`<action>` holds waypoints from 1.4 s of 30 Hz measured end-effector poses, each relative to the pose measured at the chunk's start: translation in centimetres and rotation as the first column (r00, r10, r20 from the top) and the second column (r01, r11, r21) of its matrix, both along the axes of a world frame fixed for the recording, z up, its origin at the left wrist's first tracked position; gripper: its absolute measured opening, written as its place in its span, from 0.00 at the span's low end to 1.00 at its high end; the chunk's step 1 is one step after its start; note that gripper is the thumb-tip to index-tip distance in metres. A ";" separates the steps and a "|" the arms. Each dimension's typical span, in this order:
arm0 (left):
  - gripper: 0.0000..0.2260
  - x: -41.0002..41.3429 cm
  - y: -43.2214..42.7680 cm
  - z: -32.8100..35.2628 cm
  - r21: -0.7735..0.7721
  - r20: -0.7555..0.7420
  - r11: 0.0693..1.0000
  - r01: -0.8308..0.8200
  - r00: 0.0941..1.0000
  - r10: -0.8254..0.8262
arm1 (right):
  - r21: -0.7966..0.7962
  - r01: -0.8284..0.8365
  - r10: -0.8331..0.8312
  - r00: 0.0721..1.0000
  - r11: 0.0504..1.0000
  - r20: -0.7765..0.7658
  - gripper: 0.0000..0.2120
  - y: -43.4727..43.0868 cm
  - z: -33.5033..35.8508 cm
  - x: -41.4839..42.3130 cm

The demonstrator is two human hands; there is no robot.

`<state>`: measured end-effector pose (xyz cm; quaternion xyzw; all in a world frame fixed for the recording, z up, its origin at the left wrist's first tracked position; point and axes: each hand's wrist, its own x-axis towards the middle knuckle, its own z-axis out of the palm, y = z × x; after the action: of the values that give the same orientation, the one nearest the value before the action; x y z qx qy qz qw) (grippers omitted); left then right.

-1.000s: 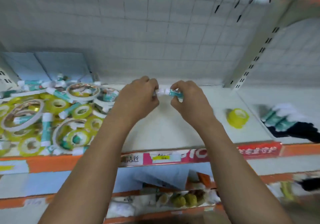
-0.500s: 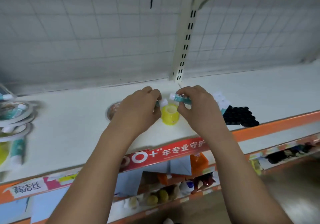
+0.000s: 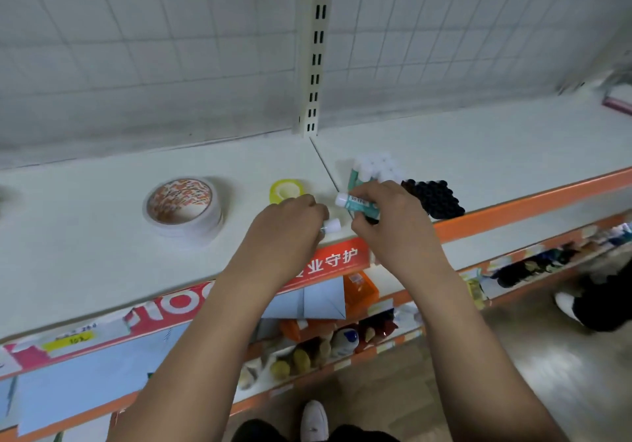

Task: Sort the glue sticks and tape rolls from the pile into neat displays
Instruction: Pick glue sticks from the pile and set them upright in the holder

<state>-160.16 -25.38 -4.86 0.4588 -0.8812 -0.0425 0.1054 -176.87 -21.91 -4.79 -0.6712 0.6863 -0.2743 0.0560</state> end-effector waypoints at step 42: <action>0.09 -8.4 0.0 -0.8 0.034 -0.355 0.989 -0.147 0.923 0.150 | 0.003 -0.177 0.166 0.926 0.984 0.338 0.13 -2.0 -1.9 -6.7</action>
<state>-168.56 -25.42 -5.67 0.5092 -0.8101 -0.1198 0.2649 -183.57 -23.92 -6.66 -0.6709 0.6099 -0.3674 0.2072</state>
